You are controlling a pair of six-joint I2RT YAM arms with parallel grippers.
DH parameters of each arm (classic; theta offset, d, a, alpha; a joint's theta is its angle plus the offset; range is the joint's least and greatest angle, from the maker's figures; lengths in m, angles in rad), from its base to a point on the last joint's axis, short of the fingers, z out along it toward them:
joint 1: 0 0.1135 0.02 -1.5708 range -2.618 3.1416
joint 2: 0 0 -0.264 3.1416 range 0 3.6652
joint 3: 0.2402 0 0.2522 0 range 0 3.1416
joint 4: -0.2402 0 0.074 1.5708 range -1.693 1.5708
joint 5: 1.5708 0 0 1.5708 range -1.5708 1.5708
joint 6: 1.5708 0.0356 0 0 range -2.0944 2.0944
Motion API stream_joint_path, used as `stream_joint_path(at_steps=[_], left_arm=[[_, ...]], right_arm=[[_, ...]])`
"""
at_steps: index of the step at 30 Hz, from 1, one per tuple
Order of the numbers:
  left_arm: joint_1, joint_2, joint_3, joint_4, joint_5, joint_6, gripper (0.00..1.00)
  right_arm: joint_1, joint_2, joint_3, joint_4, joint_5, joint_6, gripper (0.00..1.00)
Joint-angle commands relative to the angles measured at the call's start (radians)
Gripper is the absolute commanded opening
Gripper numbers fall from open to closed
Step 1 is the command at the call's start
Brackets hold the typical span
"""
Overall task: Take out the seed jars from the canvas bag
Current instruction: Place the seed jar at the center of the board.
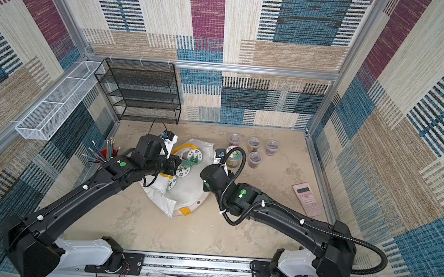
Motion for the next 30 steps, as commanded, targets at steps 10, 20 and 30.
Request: stream_joint_path(at_steps=[10,20,30], left_arm=[[0.011,0.012,0.006,0.063,0.022,-0.006,0.00],[0.033,-0.019,-0.030,0.084,0.034,0.019,0.00],[0.059,-0.048,-0.069,0.096,0.039,0.013,0.00]], right_arm=[[-0.282,0.244,0.131,-0.413,0.246,-0.018,0.55],[-0.314,0.552,0.151,-0.497,0.405,0.044,0.55],[-0.314,0.680,0.163,-0.406,0.398,-0.013,0.63]])
